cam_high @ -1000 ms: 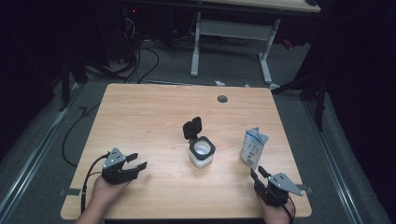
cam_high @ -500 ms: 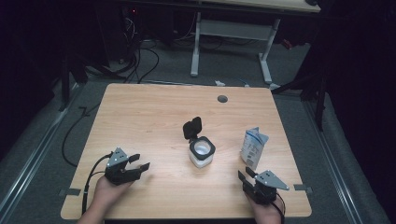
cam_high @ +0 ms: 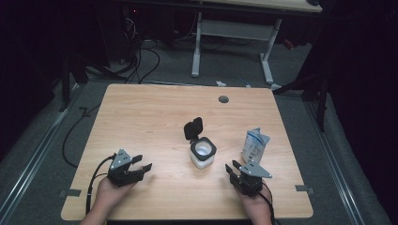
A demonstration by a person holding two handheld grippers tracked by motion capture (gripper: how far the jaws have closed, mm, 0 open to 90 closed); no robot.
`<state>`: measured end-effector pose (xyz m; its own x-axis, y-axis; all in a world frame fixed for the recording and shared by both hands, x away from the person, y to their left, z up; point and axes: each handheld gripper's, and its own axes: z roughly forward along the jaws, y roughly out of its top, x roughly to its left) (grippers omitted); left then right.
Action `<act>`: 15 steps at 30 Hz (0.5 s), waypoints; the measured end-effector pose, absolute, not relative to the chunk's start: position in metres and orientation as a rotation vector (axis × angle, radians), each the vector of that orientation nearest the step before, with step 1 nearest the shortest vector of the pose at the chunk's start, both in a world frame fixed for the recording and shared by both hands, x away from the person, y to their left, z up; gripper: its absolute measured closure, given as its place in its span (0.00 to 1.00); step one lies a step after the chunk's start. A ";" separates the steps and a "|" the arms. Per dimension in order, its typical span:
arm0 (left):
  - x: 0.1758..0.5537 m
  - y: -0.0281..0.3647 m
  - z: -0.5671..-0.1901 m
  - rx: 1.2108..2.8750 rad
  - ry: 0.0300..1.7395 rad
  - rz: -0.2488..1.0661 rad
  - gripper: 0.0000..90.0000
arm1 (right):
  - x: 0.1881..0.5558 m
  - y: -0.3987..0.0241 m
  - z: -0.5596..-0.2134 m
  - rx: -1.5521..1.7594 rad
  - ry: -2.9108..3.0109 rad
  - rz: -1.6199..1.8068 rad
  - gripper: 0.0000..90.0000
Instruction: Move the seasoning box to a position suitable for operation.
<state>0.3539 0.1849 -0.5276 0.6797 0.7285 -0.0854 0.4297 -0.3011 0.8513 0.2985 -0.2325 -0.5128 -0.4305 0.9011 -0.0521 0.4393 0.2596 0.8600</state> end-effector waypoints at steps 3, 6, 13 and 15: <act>0.355 0.184 -0.526 1.935 0.900 0.407 0.48 | 0.304 -0.225 -0.511 1.198 1.993 1.090 0.71; 0.354 0.182 -0.525 1.931 0.894 0.437 0.52 | 0.311 -0.216 -0.510 1.185 2.001 1.081 0.71; 0.359 0.172 -0.523 1.921 0.910 0.406 0.54 | 0.323 -0.206 -0.508 1.202 2.003 1.077 0.73; 0.361 0.167 -0.521 1.921 0.910 0.397 0.56 | 0.323 -0.205 -0.509 1.207 2.005 1.083 0.75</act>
<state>0.3614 0.1671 -0.5214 0.6718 0.7346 -0.0951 0.4296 -0.2817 0.8580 0.3233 -0.2050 -0.5092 -0.4414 0.8958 -0.0524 0.4473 0.2703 0.8526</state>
